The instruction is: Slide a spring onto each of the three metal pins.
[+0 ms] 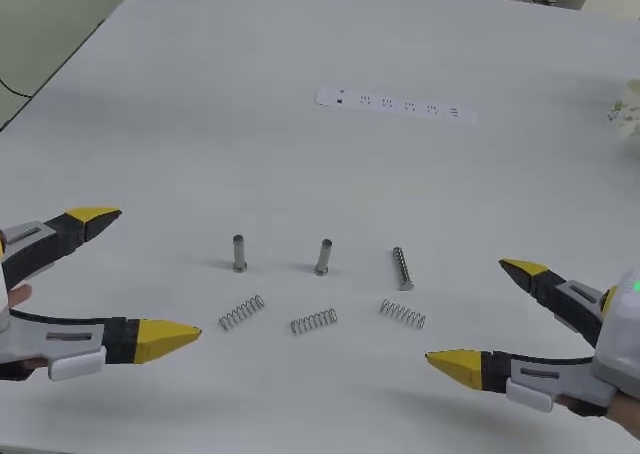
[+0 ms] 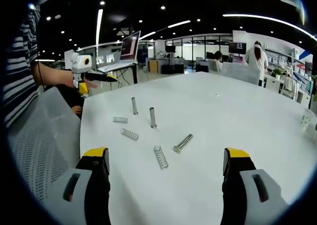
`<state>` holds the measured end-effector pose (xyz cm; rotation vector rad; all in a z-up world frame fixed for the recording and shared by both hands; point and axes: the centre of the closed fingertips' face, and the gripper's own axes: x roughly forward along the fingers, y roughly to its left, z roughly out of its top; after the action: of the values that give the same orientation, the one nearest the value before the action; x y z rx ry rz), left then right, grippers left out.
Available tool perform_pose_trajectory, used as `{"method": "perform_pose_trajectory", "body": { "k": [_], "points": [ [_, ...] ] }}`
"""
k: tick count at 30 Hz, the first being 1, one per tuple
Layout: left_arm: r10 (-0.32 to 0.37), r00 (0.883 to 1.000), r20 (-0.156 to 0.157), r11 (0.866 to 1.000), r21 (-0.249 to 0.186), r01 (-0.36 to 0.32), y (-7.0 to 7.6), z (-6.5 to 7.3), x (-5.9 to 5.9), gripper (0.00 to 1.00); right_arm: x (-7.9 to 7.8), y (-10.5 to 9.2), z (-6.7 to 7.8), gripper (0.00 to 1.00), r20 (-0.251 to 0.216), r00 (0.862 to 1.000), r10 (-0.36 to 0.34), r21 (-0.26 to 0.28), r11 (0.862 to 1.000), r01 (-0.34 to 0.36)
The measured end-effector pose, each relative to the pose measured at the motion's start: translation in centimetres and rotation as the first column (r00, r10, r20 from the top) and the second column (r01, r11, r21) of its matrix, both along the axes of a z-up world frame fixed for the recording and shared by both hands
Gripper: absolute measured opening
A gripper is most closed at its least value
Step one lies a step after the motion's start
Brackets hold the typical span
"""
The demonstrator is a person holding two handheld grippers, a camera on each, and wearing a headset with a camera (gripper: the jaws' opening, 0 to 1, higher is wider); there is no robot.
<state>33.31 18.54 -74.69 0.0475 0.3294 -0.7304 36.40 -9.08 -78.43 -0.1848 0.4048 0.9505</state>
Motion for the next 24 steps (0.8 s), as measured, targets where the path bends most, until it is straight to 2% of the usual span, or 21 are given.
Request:
{"method": "perform_pose_trajectory", "body": {
  "k": [13,17,21,24],
  "points": [
    [-0.018,1.0,-0.008,1.0,0.008,0.018,0.4,-0.2,0.1,0.98,-0.3,-0.3,-0.2,0.98,-0.004,1.0,0.004,-0.005,1.0,-0.004],
    [-0.016,1.0,-0.009,1.0,-0.001,0.016,0.4,-0.2,0.1,0.98,-0.5,-0.4,0.2,0.99,0.0,1.0,0.008,0.009,1.0,-0.008],
    [-0.017,1.0,-0.011,1.0,-0.004,0.017,0.4,-0.2,0.1,0.98,-0.7,0.1,1.0,0.99,0.023,0.999,0.025,0.024,0.999,-0.026],
    [-0.02,1.0,-0.008,1.0,-0.008,0.02,0.4,0.0,0.1,0.98,-0.8,0.2,0.8,0.99,0.027,0.999,0.034,0.013,0.999,-0.035]
  ]
}}
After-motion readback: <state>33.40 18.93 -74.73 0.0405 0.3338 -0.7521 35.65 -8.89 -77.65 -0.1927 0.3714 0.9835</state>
